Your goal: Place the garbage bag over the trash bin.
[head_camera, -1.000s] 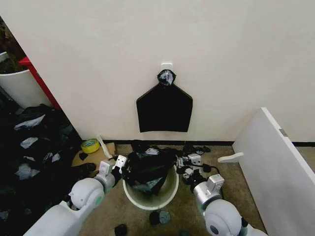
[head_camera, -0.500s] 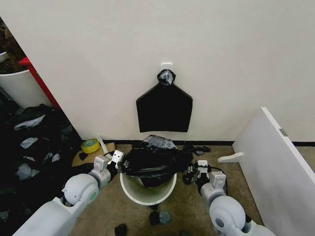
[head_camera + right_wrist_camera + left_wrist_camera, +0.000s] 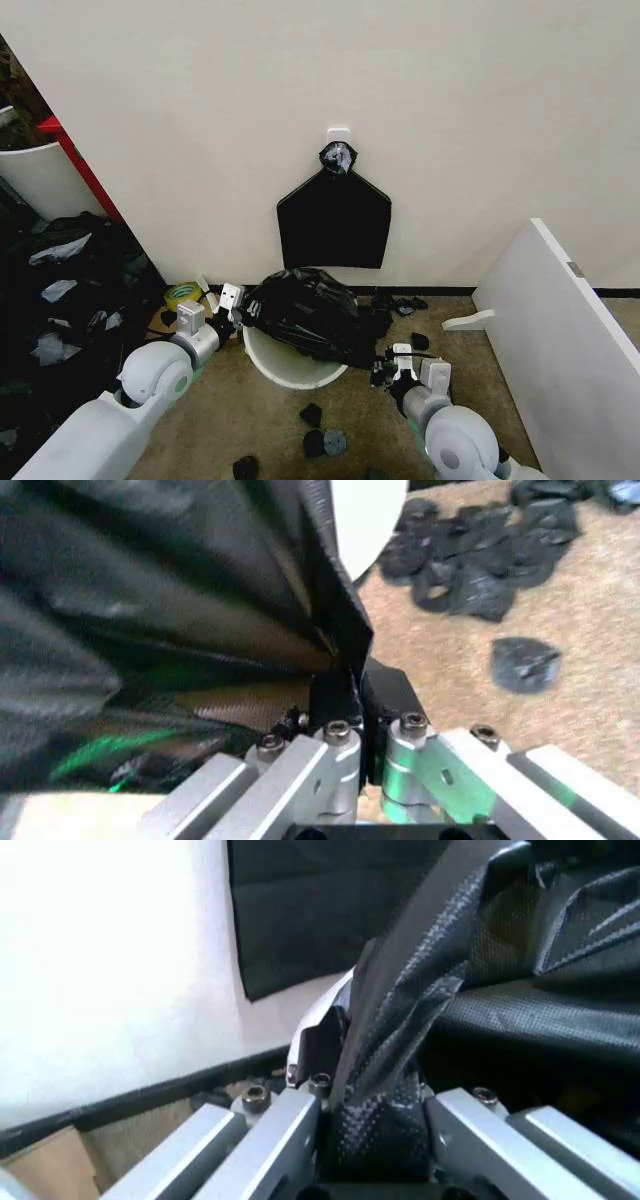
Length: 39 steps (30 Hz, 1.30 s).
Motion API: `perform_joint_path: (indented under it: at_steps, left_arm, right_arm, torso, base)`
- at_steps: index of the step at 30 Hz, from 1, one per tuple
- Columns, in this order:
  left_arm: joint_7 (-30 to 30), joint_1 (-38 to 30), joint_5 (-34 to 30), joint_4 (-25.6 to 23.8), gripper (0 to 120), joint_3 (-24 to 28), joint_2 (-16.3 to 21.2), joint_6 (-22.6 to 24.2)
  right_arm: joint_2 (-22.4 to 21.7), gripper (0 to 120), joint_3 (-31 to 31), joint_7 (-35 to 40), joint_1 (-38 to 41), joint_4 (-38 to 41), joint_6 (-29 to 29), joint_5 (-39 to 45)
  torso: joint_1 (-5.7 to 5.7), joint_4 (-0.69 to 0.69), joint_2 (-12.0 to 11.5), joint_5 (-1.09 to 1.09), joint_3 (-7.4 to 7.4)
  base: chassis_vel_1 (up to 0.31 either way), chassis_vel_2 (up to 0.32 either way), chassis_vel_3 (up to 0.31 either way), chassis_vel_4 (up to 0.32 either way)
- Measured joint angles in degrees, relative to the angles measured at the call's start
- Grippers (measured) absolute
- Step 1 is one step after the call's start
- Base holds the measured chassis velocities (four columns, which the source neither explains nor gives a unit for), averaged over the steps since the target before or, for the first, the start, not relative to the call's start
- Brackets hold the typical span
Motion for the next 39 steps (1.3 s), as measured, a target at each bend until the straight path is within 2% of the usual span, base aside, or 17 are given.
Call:
perform_joint_path:
  at_steps: [4, 6, 10, 11, 13, 14, 16, 19, 22, 24, 26, 28, 30, 32, 33, 36, 39]
  left_arm:
    - [-0.8, -1.0, -0.7, 0.4, 0, 0.5, -0.9, -0.2]
    - [-2.1, -1.3, -1.0, 0.6, 0, 0.8, -1.7, -0.2]
    - [-3.3, -1.5, -1.2, 0.8, 0, 1.1, -2.3, -0.3]
    - [-4.1, -1.6, -1.4, 1.1, 0, 1.2, -2.8, -0.3]
    - [-4.6, -1.7, -1.6, 1.2, 0, 1.2, -3.1, -0.2]
    - [-4.9, -1.9, -1.7, 1.5, 0, 1.3, -3.2, -0.2]
    - [-5.2, -2.0, -1.8, 1.6, 0, 1.3, -3.3, -0.2]
    - [-5.9, -2.6, -2.2, 2.3, 0, 1.3, -3.6, 0.0]
    - [-6.7, -3.3, -2.4, 3.0, 0, 1.3, -3.8, 0.4]
    - [-6.8, -3.4, -2.4, 3.0, 0, 1.3, -3.8, 0.5]
    - [-7.5, -3.6, -2.9, 3.1, 0, 1.3, -4.0, 1.1]
    - [-8.1, -3.6, -4.1, 3.0, 0, 1.3, -4.2, 1.9]
    - [-8.3, -3.6, -4.5, 2.8, 0, 1.3, -4.2, 2.1]
    - [-8.7, -3.3, -5.7, 1.9, 0, 1.3, -4.3, 2.8]
    - [-9.0, -3.1, -6.1, 1.3, 0, 1.5, -4.4, 3.2]
    - [-9.4, -2.7, -6.5, 0.5, 0, 2.0, -4.4, 4.1]
    - [-9.6, -2.5, -6.6, 0.2, 0, 2.2, -4.4, 4.5]
  right_arm:
    - [-0.1, 0, -1.1, -0.9, -1.2, 1.8, 0.3, -0.9]
    - [-0.1, 10, -1.7, -1.7, -2.0, 3.0, 1.4, -4.3]
    - [-0.2, 18, -2.2, -2.4, -2.6, 3.3, 3.2, -9.0]
    - [-0.6, 24, -2.5, -2.6, -3.3, 3.4, 5.2, -13.8]
    - [-1.1, 31, -2.5, -2.3, -4.0, 4.0, 5.7, -16.2]
    - [-1.6, 37, -2.5, -1.2, -4.7, 5.0, 5.3, -16.5]
    - [-1.9, 39, -2.5, 0.1, -5.1, 6.1, 4.6, -15.7]
    - [-2.9, 50, -2.0, 5.8, -6.4, 10.7, 1.9, -9.2]
    - [-3.9, 66, -1.7, 8.8, -7.8, 13.8, 1.8, -7.3]
    - [-4.0, 68, -1.7, 8.8, -8.1, 14.0, 2.0, -7.8]
    - [-4.8, 77, -1.9, 6.5, -9.5, 14.7, 4.9, -13.3]
    - [-5.4, 87, -2.8, 0.4, -11.0, 14.6, 9.9, -22.5]
    - [-5.5, 90, -3.0, -1.1, -11.1, 14.3, 11.0, -24.6]
    - [-5.5, 97, -3.4, -6.3, -11.0, 12.4, 14.9, -31.8]
    - [-5.3, 99, -3.5, -11.2, -10.4, 10.1, 18.3, -37.8]
    - [-4.9, 100, -3.3, -19.6, -8.9, 5.9, 23.9, -48.1]
    - [-4.9, 100, -3.3, -23.3, -7.5, 4.1, 25.6, -53.4]
  torso:
    - [0.0, -0.01, 0.0, 0.0, 0.0]
    - [0.0, 0.0, 0.0, 0.0, 0.0]
    - [0.0, 0.0, 0.0, 0.0, 0.0]
    - [0.0, 0.0, 0.0, 0.01, 0.0]
    - [0.0, 0.0, 0.0, 0.0, 0.0]
    - [0.0, 0.0, 0.0, 0.0, 0.0]
    - [0.0, 0.0, 0.0, 0.0, 0.0]
    - [0.0, 0.0, 0.0, 0.0, 0.0]
    - [0.0, 0.0, 0.0, 0.0, 0.0]
    - [0.0, 0.0, 0.0, 0.0, 0.0]
    - [0.0, 0.0, 0.0, 0.0, 0.0]
    - [0.0, -0.01, 0.0, -0.01, 0.0]
    - [0.0, -0.01, 0.0, -0.01, 0.0]
    - [0.0, 0.0, 0.0, 0.0, 0.0]
    - [0.0, 0.0, 0.0, 0.0, 0.0]
    - [0.0, 0.0, 0.0, 0.01, 0.0]
    - [0.0, 0.0, 0.0, 0.01, 0.0]
  base:
    - [0.0, 0.0, 0.0, 0.0]
    - [0.0, 0.0, 0.0, 0.0]
    - [0.0, 0.0, 0.0, 0.0]
    - [0.0, 0.0, 0.0, 0.0]
    - [0.0, 0.0, 0.0, 0.0]
    - [0.0, 0.0, 0.0, 0.0]
    - [0.0, 0.0, 0.0, 0.0]
    - [0.0, 0.0, 0.0, 0.0]
    - [0.0, 0.0, 0.0, 0.0]
    - [0.0, 0.0, 0.0, 0.0]
    - [0.0, 0.0, 0.0, 0.0]
    - [0.0, 0.0, 0.0, 0.0]
    - [0.0, 0.0, 0.0, 0.0]
    - [0.0, 0.0, 0.0, 0.0]
    - [0.0, 0.0, 0.0, 0.0]
    - [0.0, 0.0, 0.0, 0.0]
    - [0.0, 0.0, 0.0, 0.0]
